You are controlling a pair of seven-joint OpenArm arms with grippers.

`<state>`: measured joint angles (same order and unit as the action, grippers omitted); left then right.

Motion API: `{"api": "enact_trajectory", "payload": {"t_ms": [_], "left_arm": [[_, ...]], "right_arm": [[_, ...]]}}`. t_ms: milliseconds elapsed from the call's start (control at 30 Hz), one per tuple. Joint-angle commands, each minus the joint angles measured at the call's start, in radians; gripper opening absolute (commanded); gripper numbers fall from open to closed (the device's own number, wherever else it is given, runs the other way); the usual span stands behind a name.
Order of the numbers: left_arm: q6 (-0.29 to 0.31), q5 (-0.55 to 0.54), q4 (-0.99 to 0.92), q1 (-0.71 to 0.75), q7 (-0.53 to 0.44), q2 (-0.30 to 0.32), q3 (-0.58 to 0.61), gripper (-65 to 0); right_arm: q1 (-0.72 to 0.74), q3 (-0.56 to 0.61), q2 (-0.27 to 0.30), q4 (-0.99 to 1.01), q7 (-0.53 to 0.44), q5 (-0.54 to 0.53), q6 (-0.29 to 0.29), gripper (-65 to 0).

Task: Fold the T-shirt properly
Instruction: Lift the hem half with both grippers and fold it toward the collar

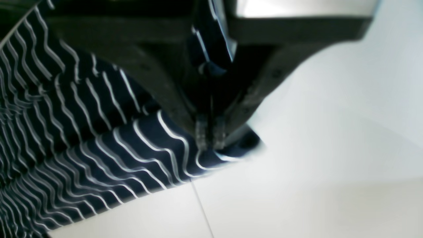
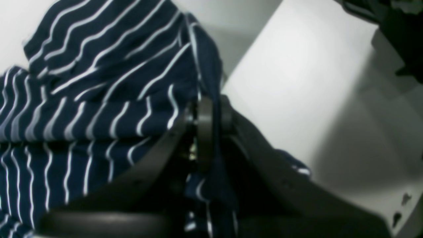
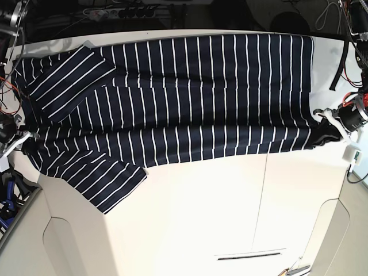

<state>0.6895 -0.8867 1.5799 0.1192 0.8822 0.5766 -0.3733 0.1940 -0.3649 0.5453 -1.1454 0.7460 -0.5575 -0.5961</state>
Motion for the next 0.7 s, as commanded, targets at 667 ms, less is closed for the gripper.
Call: {"api": "enact_trajectory", "payload": {"t_ms": [667], "left_arm": [[0.009,0.038,0.109,0.139,-0.018,0.021,-0.009,-65.0]], "right_arm": [[-0.186,-0.114,0.021,-0.081,-0.069,-0.006,0.021,-49.8]]}}
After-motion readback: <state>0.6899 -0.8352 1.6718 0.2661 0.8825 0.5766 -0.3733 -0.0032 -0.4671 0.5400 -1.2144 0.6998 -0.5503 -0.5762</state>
